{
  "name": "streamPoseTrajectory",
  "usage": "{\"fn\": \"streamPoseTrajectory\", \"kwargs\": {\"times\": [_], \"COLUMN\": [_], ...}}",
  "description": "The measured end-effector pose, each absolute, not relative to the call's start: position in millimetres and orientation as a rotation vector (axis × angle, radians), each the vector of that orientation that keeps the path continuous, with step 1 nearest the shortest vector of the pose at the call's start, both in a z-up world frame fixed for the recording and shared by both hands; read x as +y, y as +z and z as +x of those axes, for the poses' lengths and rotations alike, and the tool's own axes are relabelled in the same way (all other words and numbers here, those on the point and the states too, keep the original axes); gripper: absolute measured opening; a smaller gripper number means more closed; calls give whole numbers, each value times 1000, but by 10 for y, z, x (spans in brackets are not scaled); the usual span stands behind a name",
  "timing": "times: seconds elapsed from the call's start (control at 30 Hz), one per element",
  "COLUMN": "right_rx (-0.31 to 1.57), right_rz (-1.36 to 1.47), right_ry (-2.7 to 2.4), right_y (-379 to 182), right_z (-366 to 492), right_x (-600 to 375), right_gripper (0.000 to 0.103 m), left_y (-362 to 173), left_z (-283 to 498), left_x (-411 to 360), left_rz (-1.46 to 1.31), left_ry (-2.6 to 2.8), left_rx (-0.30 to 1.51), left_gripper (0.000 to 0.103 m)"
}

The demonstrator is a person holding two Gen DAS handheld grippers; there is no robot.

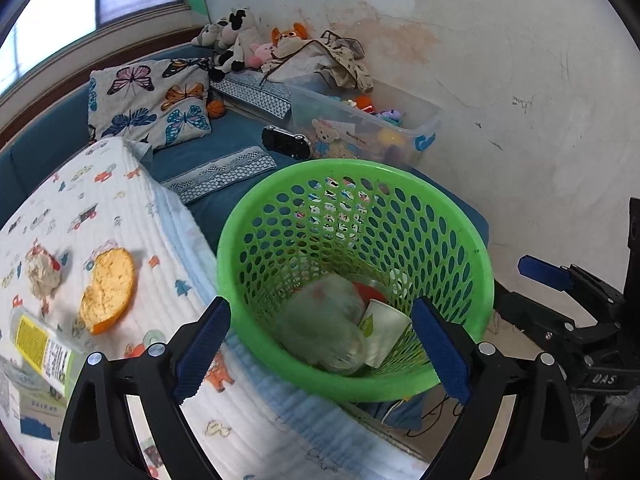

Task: Collect trash
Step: 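Lower the strawberry yogurt cup into the green basket and open the left tool, then return both tools to the table and grasp the white milk carton with the left tool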

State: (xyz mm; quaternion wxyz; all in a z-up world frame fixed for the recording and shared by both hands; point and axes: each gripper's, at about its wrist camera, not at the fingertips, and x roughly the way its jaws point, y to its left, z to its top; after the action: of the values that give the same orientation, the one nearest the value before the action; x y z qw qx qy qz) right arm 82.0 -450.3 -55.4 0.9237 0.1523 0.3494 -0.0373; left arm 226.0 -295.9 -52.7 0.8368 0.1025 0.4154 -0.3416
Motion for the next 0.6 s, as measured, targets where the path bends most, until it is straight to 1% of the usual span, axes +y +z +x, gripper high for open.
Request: {"fn": "streamPoseTrajectory", "kwargs": {"times": [0.33, 0.6], "right_rx": [710, 709], "right_rz": [296, 259], "right_ry": [-31, 34], "right_y": [-484, -408], "right_z": [798, 923], "right_x": [-4291, -3974], "right_gripper": [84, 85], "left_y": [-330, -312], "left_z": [2021, 1892], "left_x": [-2357, -1778], "left_rz": [168, 123], "left_ry": [-650, -538], "left_rx": [829, 816], "left_gripper": [89, 89]}}
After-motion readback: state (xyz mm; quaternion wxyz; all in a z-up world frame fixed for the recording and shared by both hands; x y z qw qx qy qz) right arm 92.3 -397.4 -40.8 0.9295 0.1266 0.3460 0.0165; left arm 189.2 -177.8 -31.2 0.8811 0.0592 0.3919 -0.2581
